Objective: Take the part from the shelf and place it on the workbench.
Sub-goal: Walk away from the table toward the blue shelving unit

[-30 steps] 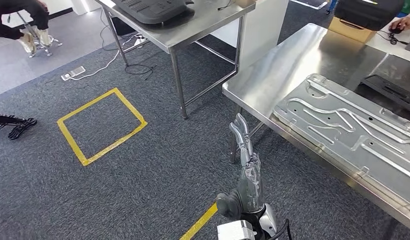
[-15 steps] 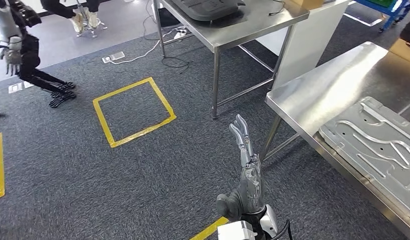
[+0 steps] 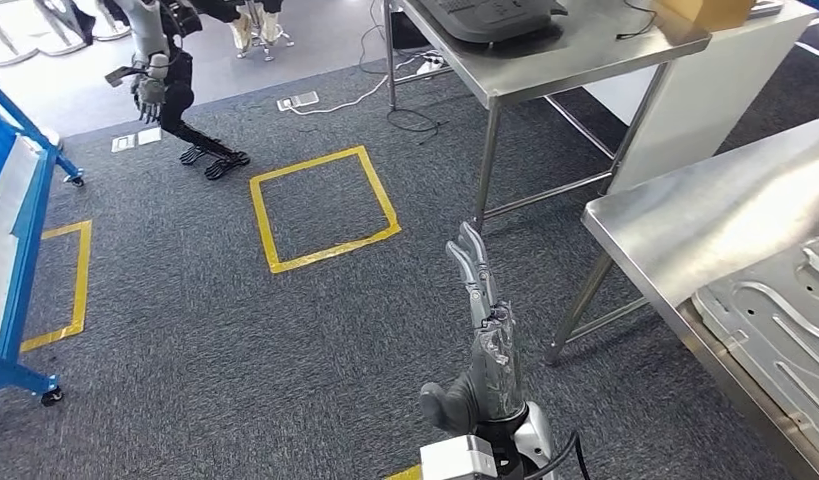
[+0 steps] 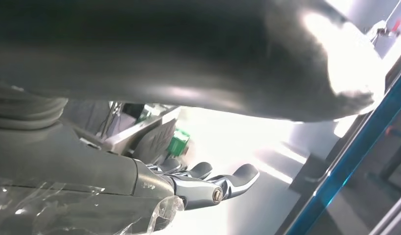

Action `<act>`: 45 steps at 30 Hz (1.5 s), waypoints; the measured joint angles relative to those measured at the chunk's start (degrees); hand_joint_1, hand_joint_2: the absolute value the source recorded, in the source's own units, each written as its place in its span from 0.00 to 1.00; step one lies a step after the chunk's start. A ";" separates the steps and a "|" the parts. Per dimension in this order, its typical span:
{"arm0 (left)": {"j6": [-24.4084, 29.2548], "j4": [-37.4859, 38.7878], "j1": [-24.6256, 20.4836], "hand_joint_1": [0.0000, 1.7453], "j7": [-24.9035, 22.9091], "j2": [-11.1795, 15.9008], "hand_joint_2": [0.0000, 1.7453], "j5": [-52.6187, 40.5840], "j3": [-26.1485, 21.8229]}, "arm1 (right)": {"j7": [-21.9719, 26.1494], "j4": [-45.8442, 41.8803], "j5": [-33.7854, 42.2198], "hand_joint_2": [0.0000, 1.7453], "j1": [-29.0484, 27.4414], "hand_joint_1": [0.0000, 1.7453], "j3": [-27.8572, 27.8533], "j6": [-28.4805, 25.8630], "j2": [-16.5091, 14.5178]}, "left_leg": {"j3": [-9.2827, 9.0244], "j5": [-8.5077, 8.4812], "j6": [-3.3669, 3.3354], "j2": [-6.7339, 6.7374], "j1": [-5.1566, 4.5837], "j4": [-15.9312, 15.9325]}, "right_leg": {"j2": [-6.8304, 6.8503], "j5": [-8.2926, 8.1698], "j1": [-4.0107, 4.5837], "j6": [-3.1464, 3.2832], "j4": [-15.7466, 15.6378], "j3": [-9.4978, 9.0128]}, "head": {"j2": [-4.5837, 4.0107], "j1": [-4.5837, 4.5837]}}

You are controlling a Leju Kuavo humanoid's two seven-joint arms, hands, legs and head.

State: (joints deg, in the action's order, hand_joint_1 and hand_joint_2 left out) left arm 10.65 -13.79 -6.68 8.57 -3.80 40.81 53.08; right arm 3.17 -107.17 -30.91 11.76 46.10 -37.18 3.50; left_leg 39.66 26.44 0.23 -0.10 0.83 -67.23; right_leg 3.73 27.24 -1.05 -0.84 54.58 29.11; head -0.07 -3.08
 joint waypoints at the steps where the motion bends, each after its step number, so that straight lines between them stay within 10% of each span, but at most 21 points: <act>1: 0.05 0.00 -0.07 0.00 -0.01 -0.05 0.00 -0.02 0.06 | -0.29 -0.04 -0.24 0.00 0.13 0.00 0.03 0.09 0.03 | -2.44 -1.76 -0.27 1.47 -0.19 4.68 | 0.59 0.23 0.04 -0.20 -0.01 -0.31 | 0.00 0.00; 4: 0.38 0.00 -0.49 0.00 -0.09 -0.35 0.00 -0.13 0.27 | -1.02 -0.35 -0.90 0.00 0.37 0.00 0.10 0.28 0.15 | -6.14 -3.89 -1.30 4.12 -1.12 12.23 | 2.09 0.89 0.49 -1.00 -0.01 -0.89 | 0.00 0.05; 6: 0.53 0.00 -0.55 0.00 -0.14 -0.46 0.00 -0.19 0.38 | -1.19 -0.49 -0.99 0.00 0.47 0.00 0.19 0.36 0.24 | -5.96 -4.01 -1.84 2.79 -1.24 12.33 | 2.81 1.16 0.50 -1.54 -0.12 -1.05 | 0.01 0.05; 9: 0.67 0.00 -0.50 0.00 -0.15 -0.61 0.00 -0.16 0.43 | -1.24 -0.79 -1.01 0.00 0.65 0.00 0.34 0.38 0.40 | -6.23 -4.36 -2.90 0.81 -0.76 12.81 | -0.73 4.11 0.15 -2.19 4.16 0.56 | 0.01 0.15; 12: 0.73 0.00 -0.75 0.00 -0.18 -0.88 0.00 -0.17 0.45 | -1.40 -0.96 -1.08 0.00 0.49 0.00 0.44 0.39 0.87 | -6.25 -4.37 -3.37 -1.43 -0.80 12.80 | -3.38 8.85 0.11 -2.25 15.95 6.66 | 0.00 0.29; 14: 0.89 0.00 -0.71 0.00 -0.35 -1.02 0.00 -0.19 0.45 | -1.63 -0.99 -1.33 0.00 0.39 0.00 0.45 0.39 1.17 | -6.32 -4.37 -3.36 -3.20 -0.74 12.77 | -3.60 7.50 0.03 -2.32 16.95 8.01 | 0.00 0.31; 18: 1.46 0.00 -0.78 0.00 -0.62 -1.25 0.00 -0.20 0.50 | -2.06 -1.26 -1.82 0.00 0.45 0.00 0.49 0.69 1.51 | -6.12 -4.26 -2.57 -6.44 -0.57 12.31 | -7.52 -0.10 -0.66 -2.35 2.84 2.56 | 0.02 0.30; 21: 2.29 0.00 -0.72 0.00 -0.73 -1.39 0.00 -0.20 0.56 | -2.51 -1.33 -1.99 0.00 0.65 0.00 0.53 1.28 1.67 | -5.49 -4.57 -1.50 -8.19 -0.33 12.41 | -7.51 -0.55 -0.47 -1.48 0.99 1.96 | 0.01 0.27; 24: 2.99 0.00 -0.52 0.00 -0.99 -1.56 0.00 -0.19 0.72 | -2.86 -1.39 -2.03 0.00 1.12 0.00 0.58 1.70 1.66 | -3.74 -2.59 -0.73 -5.24 -0.33 8.96 | -5.26 -0.72 -0.42 -0.26 0.72 1.72 | 0.00 0.05; 28: 3.55 0.00 -0.47 0.00 -1.15 -1.73 0.00 0.01 0.83 | -3.19 -1.42 -1.98 0.00 1.17 0.00 0.63 2.02 1.75 | 3.29 3.34 -0.11 -0.95 -0.22 -5.44 | -1.71 -0.34 0.16 0.40 0.70 1.51 | 0.00 -0.17; 34: 3.75 0.00 -0.28 0.00 -1.20 -1.78 0.00 0.07 0.87 | -3.25 -1.42 -1.65 0.00 1.37 0.00 0.77 1.95 1.76 | -5.84 -3.37 -1.66 3.56 -1.35 11.26 | 2.29 0.74 0.73 -0.48 0.74 0.34 | 0.00 -0.13; 37: 3.75 0.00 -0.05 0.00 -1.29 -1.79 0.00 0.07 0.89 | -3.14 -1.42 -1.46 0.00 1.41 0.00 0.81 1.73 1.75 | -6.13 -3.43 -2.41 2.16 -1.56 12.13 | 3.33 1.22 0.69 -1.28 0.55 -0.23 | 0.01 -0.10; 39: 3.76 0.01 0.02 0.00 -1.37 -1.78 0.00 0.06 0.92 | -3.03 -1.43 -1.39 0.00 1.43 0.00 0.85 1.57 1.78 | -6.70 -3.72 -3.02 0.86 -1.18 12.73 | 1.03 2.90 0.50 -1.77 2.84 0.35 | 0.01 -0.02; 43: 3.86 0.02 -0.20 0.00 -1.54 -1.79 0.00 -0.01 1.24 | -2.92 -1.42 -0.91 0.00 1.06 0.00 0.96 1.26 2.04 | -7.01 -3.76 -3.68 -2.06 -1.01 12.89 | -3.38 8.49 0.36 -2.18 16.69 7.57 | 0.01 0.12; 45: 3.96 0.02 -0.11 0.00 -1.71 -1.79 0.00 -0.11 1.45 | -2.90 -1.42 -0.79 0.00 0.99 0.00 0.98 1.19 2.16 | -7.10 -3.72 -3.62 -3.80 -0.93 12.80 | -3.62 6.14 0.22 -2.30 15.44 7.81 | 0.02 0.12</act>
State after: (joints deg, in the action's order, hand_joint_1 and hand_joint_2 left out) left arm 14.61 -13.77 -6.79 6.86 -5.58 40.70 54.53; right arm 0.27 -108.59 -31.70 12.75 47.08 -35.99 5.67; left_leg 32.57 22.72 -3.39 -3.89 -0.10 -54.43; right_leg 0.11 33.38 -0.83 -3.14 70.01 36.92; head -0.05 -2.96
